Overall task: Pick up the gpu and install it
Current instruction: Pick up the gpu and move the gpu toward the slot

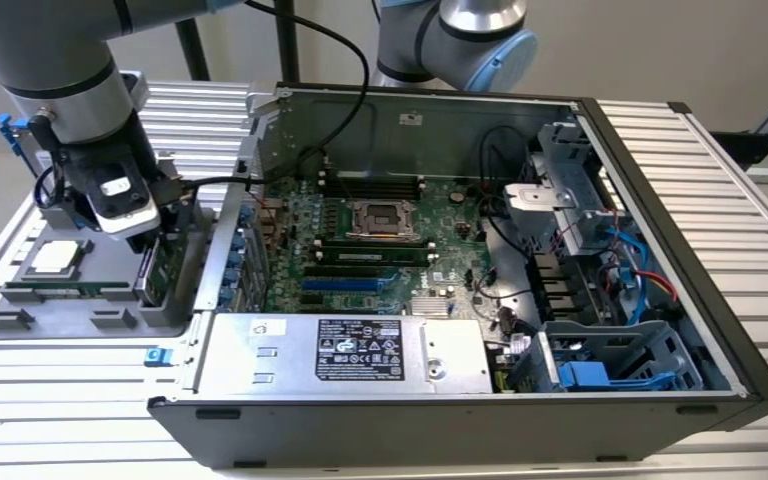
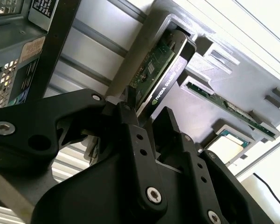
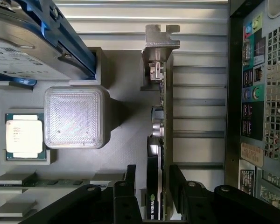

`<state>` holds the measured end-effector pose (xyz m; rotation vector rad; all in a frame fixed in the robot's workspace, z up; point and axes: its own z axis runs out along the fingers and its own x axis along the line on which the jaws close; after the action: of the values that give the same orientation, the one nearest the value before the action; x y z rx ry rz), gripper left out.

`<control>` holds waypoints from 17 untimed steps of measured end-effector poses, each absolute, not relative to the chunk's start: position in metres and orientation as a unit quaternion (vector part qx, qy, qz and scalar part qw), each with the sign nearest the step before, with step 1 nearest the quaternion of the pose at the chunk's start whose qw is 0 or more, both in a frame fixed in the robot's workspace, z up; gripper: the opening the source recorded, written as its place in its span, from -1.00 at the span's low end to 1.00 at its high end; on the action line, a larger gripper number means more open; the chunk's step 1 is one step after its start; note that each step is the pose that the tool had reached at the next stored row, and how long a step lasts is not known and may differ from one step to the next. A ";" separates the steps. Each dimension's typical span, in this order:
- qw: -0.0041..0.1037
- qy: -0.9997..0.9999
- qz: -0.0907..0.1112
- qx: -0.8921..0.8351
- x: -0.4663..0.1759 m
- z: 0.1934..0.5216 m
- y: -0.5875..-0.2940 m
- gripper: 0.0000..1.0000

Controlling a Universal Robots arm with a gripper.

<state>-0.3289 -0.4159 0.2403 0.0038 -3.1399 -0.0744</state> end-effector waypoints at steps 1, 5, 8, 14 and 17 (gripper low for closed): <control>0.000 -1.000 -0.024 0.001 -0.329 0.240 -0.416 -1.00; 0.000 -1.000 -0.024 0.001 -0.329 0.240 -0.416 -1.00; 0.000 -1.000 -0.024 0.001 -0.329 0.240 -0.416 -1.00; 0.000 -1.000 -0.024 0.001 -0.329 0.240 -0.416 -1.00; 0.000 -1.000 -0.024 0.001 -0.329 0.240 -0.416 -1.00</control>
<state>-0.3294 -0.4159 0.2403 0.0038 -3.1399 -0.0745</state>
